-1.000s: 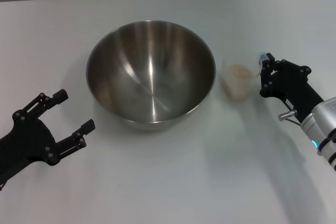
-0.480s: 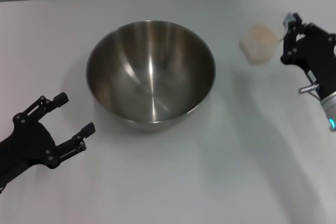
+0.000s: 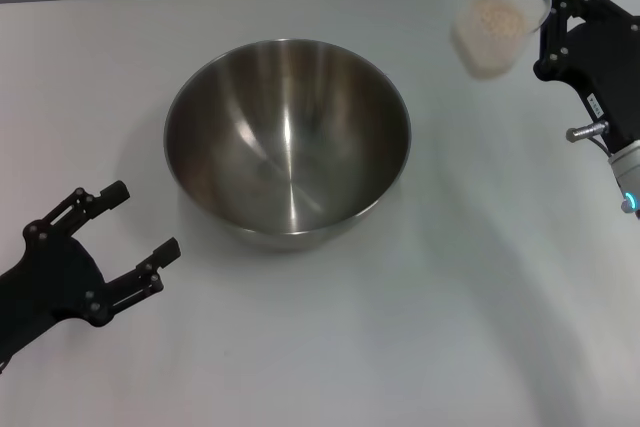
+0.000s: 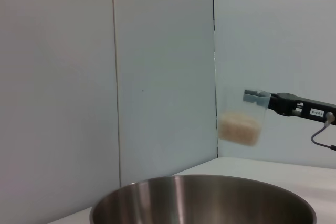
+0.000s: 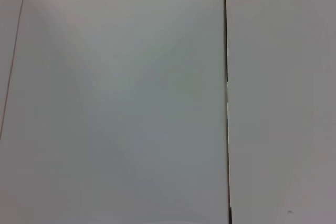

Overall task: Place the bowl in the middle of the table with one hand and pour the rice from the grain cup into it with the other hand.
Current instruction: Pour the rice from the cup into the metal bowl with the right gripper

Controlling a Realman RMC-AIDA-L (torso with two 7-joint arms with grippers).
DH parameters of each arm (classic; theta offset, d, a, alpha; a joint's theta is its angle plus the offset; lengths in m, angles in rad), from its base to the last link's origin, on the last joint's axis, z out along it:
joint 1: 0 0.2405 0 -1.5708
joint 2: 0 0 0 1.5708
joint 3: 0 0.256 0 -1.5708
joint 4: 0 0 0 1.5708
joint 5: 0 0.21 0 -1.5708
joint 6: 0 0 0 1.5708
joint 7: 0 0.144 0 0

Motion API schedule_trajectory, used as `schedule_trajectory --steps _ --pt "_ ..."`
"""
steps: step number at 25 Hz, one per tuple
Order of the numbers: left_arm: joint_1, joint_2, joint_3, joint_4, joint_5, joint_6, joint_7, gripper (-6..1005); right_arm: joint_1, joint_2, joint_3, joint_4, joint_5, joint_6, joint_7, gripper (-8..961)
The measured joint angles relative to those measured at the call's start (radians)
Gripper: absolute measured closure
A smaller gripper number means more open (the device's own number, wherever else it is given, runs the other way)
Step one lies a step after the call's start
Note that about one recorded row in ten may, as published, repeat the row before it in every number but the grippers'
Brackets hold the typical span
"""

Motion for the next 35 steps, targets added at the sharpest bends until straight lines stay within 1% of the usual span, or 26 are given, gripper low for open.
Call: schedule_trajectory --steps 4,7,8,9,10,16,19,27,29,32,33,35 --pt "0.006 0.0 0.001 -0.001 0.0 0.002 0.0 158 0.025 0.0 -0.011 -0.001 -0.008 0.005 0.008 913" --pt "0.007 0.0 0.005 -0.001 0.0 0.004 0.0 158 0.054 0.0 -0.018 -0.003 -0.042 0.018 0.01 913" --pt "0.007 0.0 0.006 -0.001 0.0 0.004 0.0 158 0.066 0.0 -0.018 -0.004 -0.064 0.025 0.016 913" --pt "0.007 0.0 0.006 -0.001 0.0 0.004 0.0 158 0.093 0.0 -0.018 -0.004 -0.115 0.04 0.04 913" --pt "0.007 0.0 0.009 -0.001 0.0 0.004 0.0 158 0.093 0.0 -0.018 -0.004 -0.115 0.04 0.04 912" --pt "0.007 0.0 0.012 -0.001 0.0 0.005 0.0 158 0.148 0.0 -0.019 0.0 -0.26 0.071 0.092 912" --pt "0.009 0.0 0.012 -0.009 0.0 0.005 0.0 158 0.163 0.0 -0.019 0.003 -0.319 0.073 0.13 912" --pt "0.011 0.0 0.012 -0.014 0.0 0.005 0.0 158 0.167 0.0 -0.016 -0.009 -0.324 0.073 0.133 911" --pt "0.011 0.0 0.012 -0.014 0.0 0.005 0.0 158 0.167 0.0 -0.017 -0.023 -0.324 0.073 0.121 911" --pt "0.012 0.0 0.012 -0.014 0.0 0.006 0.0 158 0.178 0.0 -0.021 -0.054 -0.33 0.066 0.053 911" --pt "0.012 0.0 0.012 -0.015 0.0 0.006 0.0 158 0.181 0.0 -0.023 -0.064 -0.341 0.059 0.007 911" --pt "0.013 0.0 0.012 -0.015 0.0 0.006 0.0 158 0.188 -0.001 -0.026 -0.081 -0.38 0.039 -0.152 912"
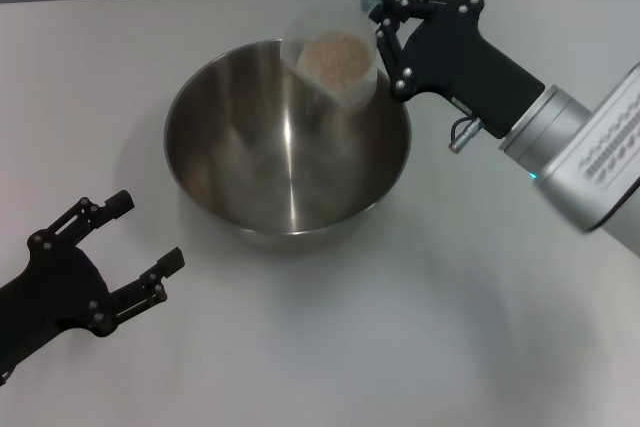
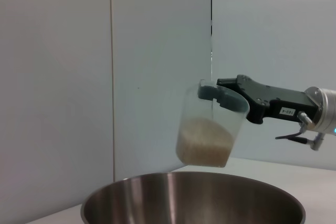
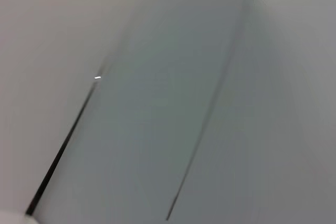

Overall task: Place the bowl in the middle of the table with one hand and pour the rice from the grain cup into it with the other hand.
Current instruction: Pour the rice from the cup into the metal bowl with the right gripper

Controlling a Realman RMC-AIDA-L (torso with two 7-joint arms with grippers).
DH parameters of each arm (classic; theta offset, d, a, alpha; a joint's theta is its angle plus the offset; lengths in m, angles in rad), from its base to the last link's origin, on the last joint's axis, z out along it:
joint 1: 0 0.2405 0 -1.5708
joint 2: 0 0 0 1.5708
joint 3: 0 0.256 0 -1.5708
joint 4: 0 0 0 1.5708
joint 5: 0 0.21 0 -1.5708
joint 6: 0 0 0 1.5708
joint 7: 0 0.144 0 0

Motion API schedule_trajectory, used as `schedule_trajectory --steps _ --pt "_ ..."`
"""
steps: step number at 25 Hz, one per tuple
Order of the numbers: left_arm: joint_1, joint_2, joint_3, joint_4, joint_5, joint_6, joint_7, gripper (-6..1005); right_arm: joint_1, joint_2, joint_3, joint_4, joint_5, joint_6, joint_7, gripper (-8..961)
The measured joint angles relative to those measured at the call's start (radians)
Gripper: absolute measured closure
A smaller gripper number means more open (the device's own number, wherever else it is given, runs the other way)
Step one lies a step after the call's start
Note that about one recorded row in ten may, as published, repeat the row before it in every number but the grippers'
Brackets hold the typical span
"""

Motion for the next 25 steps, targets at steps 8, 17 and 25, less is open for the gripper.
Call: schedule_trajectory --steps 8,17,25 --pt "0.002 0.0 -0.001 0.0 0.0 0.0 0.001 158 -0.004 0.005 0.007 0.057 -0.01 0.001 -0.592 914" --pt "0.007 0.0 -0.003 0.0 -0.001 0.0 0.003 158 -0.009 0.008 -0.002 0.123 -0.066 0.042 -1.218 916" --pt "0.008 0.0 -0.006 -0.012 -0.004 0.0 0.013 158 -0.003 0.009 -0.002 0.118 -0.113 0.049 -1.436 918"
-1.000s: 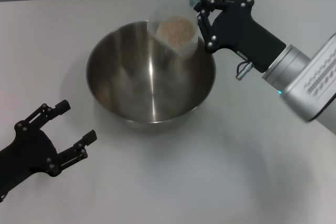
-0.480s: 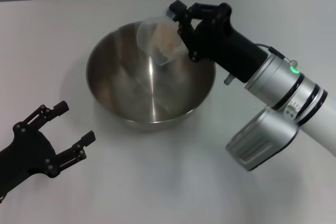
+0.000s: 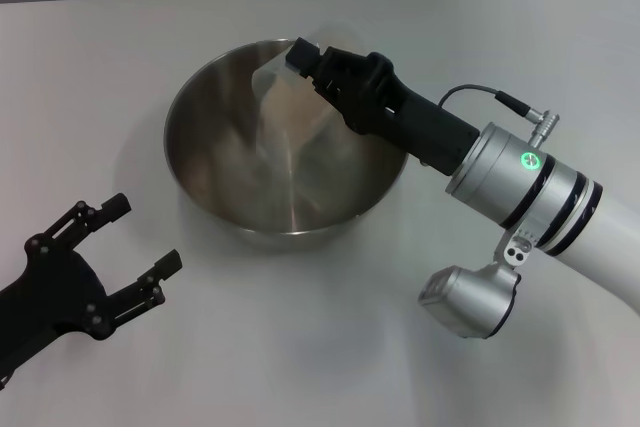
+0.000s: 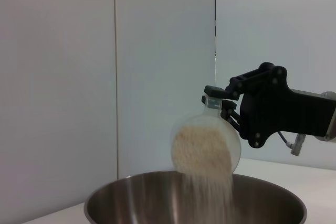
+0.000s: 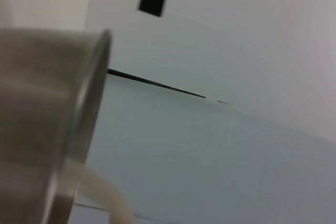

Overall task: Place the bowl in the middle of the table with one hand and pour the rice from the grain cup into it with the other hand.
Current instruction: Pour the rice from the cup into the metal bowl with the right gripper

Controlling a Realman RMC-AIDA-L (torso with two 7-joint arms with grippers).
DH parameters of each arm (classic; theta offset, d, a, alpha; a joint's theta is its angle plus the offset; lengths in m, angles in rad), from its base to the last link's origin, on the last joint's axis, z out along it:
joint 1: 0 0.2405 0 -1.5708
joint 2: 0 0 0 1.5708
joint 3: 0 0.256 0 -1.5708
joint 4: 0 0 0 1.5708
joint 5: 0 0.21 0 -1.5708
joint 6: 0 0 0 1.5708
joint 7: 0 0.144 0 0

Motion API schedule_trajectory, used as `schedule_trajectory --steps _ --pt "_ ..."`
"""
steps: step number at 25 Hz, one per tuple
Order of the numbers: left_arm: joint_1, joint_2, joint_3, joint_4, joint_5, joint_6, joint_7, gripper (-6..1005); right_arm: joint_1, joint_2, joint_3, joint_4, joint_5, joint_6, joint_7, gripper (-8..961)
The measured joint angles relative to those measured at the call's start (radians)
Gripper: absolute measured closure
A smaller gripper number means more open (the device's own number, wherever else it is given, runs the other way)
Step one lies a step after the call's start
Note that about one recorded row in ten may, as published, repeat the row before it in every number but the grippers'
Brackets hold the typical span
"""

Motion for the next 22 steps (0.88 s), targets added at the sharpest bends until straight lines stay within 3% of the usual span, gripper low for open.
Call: schedule_trajectory --steps 3,22 --pt "0.001 0.0 0.0 -0.003 -0.002 0.0 0.0 158 0.006 0.0 0.0 -0.016 -0.014 0.011 -0.13 920" --pt "0.001 0.0 0.0 -0.012 0.0 0.0 0.001 158 0.012 -0.002 0.0 -0.042 -0.054 0.008 -0.344 929"
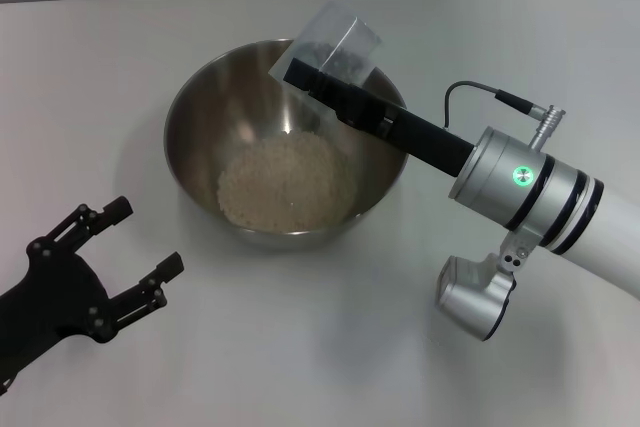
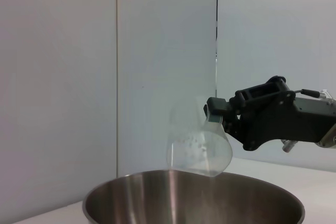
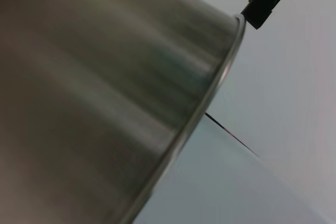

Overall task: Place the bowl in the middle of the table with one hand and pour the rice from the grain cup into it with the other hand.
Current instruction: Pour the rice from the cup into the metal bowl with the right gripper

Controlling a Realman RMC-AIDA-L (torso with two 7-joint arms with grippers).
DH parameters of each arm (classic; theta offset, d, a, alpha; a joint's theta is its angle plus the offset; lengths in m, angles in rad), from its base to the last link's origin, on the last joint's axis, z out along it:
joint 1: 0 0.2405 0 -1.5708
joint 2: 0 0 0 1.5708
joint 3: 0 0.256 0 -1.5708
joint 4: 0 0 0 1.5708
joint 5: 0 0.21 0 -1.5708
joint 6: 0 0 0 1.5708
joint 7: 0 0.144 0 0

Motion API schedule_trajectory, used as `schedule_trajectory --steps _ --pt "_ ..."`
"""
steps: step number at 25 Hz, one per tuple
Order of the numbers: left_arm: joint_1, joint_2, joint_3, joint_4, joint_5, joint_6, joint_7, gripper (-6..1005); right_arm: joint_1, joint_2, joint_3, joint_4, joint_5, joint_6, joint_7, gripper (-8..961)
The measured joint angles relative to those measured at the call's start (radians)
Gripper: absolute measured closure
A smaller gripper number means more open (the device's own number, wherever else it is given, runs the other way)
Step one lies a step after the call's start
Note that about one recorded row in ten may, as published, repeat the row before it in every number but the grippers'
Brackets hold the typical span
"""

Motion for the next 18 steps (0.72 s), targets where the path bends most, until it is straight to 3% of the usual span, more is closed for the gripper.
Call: schedule_trajectory --steps 18 --pt "0.0 0.0 0.006 0.0 0.004 0.001 0.0 158 -0.021 0.001 0.006 0.007 0.001 0.003 -0.003 931"
